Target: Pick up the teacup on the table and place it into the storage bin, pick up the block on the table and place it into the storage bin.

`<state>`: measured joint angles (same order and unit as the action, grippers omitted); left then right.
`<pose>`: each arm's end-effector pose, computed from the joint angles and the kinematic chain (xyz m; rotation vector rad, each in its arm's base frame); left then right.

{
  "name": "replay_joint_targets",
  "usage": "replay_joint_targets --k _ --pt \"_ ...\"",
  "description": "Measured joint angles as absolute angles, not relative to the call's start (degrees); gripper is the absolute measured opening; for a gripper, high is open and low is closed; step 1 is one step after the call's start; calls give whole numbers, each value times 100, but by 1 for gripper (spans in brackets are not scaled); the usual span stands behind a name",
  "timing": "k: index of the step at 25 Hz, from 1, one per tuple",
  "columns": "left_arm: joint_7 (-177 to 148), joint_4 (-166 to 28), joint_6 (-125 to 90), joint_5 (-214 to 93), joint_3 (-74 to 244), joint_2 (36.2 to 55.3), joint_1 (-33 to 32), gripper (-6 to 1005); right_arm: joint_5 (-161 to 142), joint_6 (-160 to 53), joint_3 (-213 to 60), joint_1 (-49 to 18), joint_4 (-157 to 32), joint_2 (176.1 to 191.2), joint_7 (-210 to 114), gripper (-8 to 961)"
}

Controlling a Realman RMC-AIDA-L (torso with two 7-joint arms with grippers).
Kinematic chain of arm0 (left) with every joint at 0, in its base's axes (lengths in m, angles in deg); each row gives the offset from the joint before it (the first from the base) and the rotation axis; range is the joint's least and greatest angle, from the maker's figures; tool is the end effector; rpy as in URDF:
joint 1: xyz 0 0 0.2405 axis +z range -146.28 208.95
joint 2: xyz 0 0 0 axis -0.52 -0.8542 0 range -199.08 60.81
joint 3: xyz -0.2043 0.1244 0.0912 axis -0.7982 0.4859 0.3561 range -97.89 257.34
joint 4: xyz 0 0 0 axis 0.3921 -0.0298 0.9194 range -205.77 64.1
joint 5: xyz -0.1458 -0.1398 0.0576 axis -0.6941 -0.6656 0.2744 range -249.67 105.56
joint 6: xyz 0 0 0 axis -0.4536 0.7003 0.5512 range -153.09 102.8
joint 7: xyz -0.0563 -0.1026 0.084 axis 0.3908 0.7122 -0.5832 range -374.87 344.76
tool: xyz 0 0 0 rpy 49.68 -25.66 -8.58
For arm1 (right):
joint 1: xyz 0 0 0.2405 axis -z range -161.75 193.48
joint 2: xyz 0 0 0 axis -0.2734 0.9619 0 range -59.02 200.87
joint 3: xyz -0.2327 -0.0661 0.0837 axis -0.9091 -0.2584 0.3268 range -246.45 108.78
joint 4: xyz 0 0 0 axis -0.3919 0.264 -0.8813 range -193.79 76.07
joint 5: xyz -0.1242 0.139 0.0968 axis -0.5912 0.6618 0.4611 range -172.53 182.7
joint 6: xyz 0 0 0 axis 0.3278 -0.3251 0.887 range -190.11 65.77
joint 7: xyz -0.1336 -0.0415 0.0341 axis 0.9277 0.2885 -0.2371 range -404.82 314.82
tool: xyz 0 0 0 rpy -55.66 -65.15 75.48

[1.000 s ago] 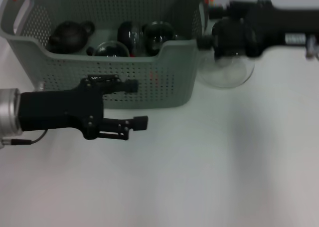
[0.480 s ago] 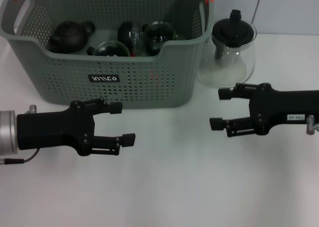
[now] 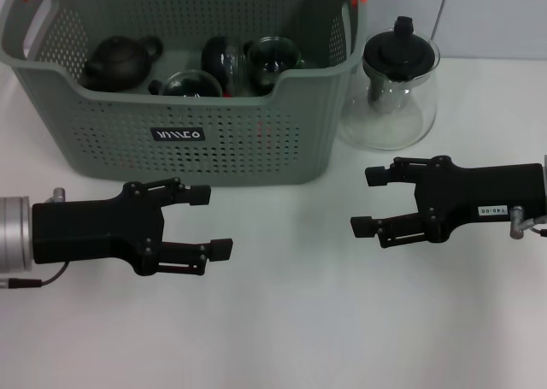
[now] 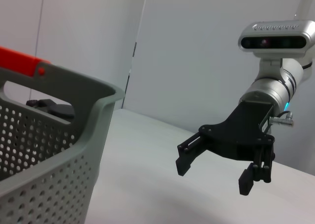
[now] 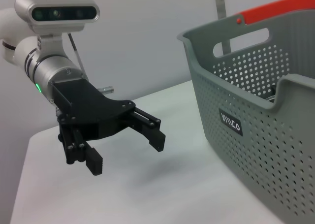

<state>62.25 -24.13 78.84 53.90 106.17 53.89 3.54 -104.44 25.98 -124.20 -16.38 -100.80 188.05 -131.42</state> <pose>-0.2678 0.2915 0.0142 -2.7947 -0.5825 -0.7490 0.2292 0.3406 -0.0086 -2.9065 0.5441 0.5829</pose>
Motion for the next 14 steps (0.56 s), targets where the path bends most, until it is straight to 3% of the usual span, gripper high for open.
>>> replay_joint_targets --k 14 --pt "6211 -2569 7564 5418 10765 5399 340 920 -10648 2274 -12495 -1668 -10008 18841 -13136 946"
